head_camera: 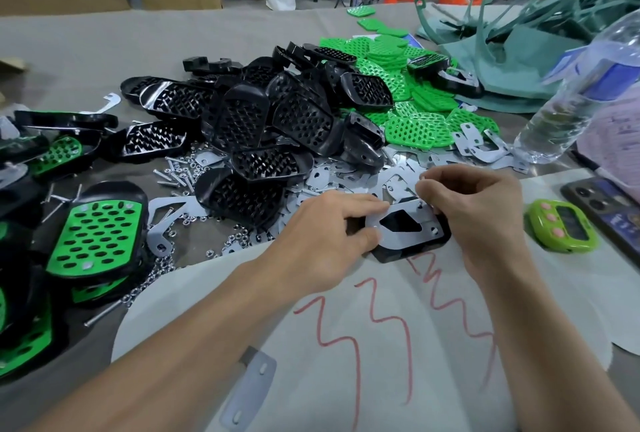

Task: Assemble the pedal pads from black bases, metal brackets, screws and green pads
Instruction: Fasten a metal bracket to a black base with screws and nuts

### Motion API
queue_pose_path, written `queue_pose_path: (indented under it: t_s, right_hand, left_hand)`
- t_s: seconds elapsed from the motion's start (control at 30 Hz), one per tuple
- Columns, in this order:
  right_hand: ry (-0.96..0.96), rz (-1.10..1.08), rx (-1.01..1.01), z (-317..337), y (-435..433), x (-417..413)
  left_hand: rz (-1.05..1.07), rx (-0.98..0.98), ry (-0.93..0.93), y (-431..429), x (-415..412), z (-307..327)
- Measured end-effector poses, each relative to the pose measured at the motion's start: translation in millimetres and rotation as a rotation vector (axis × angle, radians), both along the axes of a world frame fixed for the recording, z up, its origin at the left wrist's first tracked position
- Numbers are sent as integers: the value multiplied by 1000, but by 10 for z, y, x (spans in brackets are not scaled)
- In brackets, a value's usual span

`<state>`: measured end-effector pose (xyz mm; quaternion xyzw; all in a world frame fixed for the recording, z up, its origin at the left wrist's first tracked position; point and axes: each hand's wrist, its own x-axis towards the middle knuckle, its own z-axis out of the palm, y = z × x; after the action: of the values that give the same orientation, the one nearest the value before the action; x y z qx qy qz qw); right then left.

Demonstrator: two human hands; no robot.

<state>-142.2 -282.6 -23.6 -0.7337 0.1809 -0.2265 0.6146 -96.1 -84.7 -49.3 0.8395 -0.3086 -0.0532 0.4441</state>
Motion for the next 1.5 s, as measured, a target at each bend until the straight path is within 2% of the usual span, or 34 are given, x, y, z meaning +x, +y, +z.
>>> queue_pose_path:
  t_s: [0.3, 0.43, 0.7, 0.93, 1.17, 1.33, 1.5]
  right_hand:
    - [-17, -93, -48, -21, -8, -28]
    - [5, -29, -104, 1, -59, -69]
    - [334, 167, -504, 236, -204, -64]
    - [524, 321, -805, 510, -192, 129]
    - [565, 392, -1073, 585, -158, 262]
    - [555, 474, -1187, 604, -158, 302]
    - [627, 541, -1137, 590, -180, 340]
  left_hand:
    - [4, 5, 8, 12, -2, -28]
    - [0, 9, 24, 10, -7, -12]
    - [15, 33, 19, -1, 23, -22]
    - [16, 21, 34, -2, 23, -40]
    - [17, -39, 102, -10, 5, -43]
    - [11, -16, 97, -8, 0, -29]
    - [2, -21, 101, -11, 6, -27]
